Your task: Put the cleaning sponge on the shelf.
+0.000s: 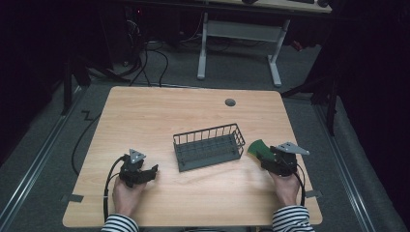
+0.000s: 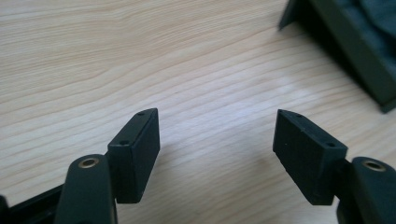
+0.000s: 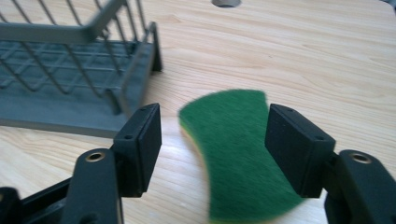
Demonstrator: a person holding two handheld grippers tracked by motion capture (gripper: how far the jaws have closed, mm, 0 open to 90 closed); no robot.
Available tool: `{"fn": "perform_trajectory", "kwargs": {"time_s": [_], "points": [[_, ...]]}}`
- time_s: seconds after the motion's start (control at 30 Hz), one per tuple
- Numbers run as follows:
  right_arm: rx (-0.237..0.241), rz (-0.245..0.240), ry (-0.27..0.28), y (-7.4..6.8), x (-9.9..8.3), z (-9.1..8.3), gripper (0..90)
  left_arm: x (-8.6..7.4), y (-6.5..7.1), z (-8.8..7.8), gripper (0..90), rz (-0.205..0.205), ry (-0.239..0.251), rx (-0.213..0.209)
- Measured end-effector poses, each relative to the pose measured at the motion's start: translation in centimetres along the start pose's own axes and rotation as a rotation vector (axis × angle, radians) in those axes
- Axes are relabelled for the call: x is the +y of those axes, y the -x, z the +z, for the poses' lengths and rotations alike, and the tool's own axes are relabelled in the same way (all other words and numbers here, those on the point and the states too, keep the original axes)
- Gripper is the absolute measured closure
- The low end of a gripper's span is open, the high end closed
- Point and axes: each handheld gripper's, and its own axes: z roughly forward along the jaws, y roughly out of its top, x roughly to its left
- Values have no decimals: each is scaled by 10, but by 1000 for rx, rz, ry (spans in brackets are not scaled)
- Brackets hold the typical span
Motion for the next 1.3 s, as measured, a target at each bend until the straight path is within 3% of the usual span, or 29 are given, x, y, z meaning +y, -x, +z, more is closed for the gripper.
{"fn": "perform_trajectory", "kwargs": {"time_s": [0.13, 0.23, 0.3, 0.47, 0.6, 0.77, 1.3], "points": [[-9, 0, -16, 6, -2, 2, 320, -1, -6, 4, 309, -3, -11, 36], [-11, 10, -32, 12, -3, 4, 303, -3, -10, 6, 292, -16, 2, 31], [-9, 12, -39, 13, -3, 5, 296, -8, -11, 6, 292, -18, 37, 32], [-15, -31, -77, 14, 0, 13, 267, -9, -12, 5, 285, -24, 38, 40], [4, -10, -89, 18, 2, 21, 242, -9, -12, 5, 283, -25, 38, 41], [16, -40, -116, 17, 9, 28, 235, -9, -12, 5, 283, -26, 38, 41], [77, -150, -345, 19, 46, 47, 227, -9, -12, 5, 282, -25, 37, 36]]}}
